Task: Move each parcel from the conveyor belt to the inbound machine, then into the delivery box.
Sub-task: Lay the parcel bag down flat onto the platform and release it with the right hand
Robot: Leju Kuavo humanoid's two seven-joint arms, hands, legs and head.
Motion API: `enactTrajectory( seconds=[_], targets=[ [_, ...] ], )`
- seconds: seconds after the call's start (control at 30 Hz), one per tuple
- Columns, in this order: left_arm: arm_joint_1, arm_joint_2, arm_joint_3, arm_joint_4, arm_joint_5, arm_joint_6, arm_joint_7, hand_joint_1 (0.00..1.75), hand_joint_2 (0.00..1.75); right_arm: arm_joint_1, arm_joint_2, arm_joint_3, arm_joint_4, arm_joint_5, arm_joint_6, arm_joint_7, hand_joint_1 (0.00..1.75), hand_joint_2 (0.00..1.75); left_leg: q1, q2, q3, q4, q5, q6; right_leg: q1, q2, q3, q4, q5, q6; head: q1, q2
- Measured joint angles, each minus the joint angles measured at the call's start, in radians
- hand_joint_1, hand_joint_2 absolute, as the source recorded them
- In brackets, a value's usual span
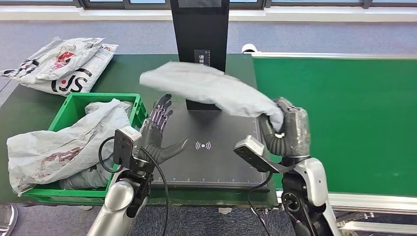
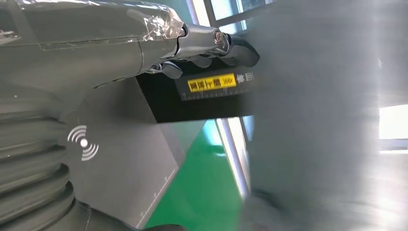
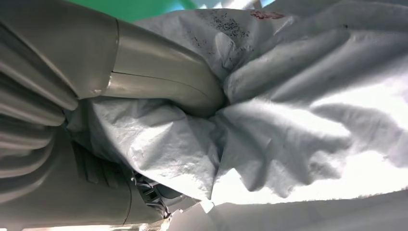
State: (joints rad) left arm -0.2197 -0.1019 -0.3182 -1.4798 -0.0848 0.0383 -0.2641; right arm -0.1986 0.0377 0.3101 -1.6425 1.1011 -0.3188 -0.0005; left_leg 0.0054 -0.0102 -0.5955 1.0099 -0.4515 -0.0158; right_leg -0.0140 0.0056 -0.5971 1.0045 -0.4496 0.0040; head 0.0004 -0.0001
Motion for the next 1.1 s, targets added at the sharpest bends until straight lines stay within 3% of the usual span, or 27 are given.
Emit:
enactTrajectory(
  seconds=[0.33, 0.93, 1.07, 1.1],
  targets=[
    [-0.009, 0.028, 0.008, 0.006, 0.01, 0.012, -0.008, 0.0, 1.75, -0.06, -0.042, 0.077, 0.141, 0.009, 0.126, 0.057, 1.75, 1.75, 0.0, -0.001, -0.001, 0.0, 0.0, 0.0, -0.001, 0.0, 0.0, 0.0, 0.0, 0.0, 0.0, 0.0],
    [-0.03, 0.047, 0.022, 0.0, 0.02, 0.025, 0.0, 0.0, 1.75, -0.148, -0.078, 0.092, 0.49, 0.098, 0.173, 0.151, 1.75, 1.75, 0.0, -0.002, -0.001, 0.0, 0.0, 0.0, -0.001, -0.001, 0.0, 0.0, 0.0, 0.0, 0.0, 0.0],
    [-0.033, 0.049, 0.022, 0.0, 0.021, 0.025, 0.0, 0.0, 1.75, -0.15, -0.081, 0.092, 0.533, 0.062, 0.184, 0.132, 0.05, 1.75, 0.0, -0.002, -0.001, 0.0, 0.0, 0.0, -0.001, -0.001, 0.0, 0.0, 0.0, 0.0, 0.0, 0.0],
    [-0.033, 0.05, 0.022, 0.0, 0.021, 0.025, 0.0, 0.0, 1.75, -0.15, -0.082, 0.092, 0.54, 0.045, 0.187, 0.124, 0.0, 1.75, 0.0, -0.002, -0.001, 0.0, 0.0, 0.0, -0.001, -0.001, 0.0, 0.0, 0.0, 0.0, 0.0, 0.0]
  ],
)
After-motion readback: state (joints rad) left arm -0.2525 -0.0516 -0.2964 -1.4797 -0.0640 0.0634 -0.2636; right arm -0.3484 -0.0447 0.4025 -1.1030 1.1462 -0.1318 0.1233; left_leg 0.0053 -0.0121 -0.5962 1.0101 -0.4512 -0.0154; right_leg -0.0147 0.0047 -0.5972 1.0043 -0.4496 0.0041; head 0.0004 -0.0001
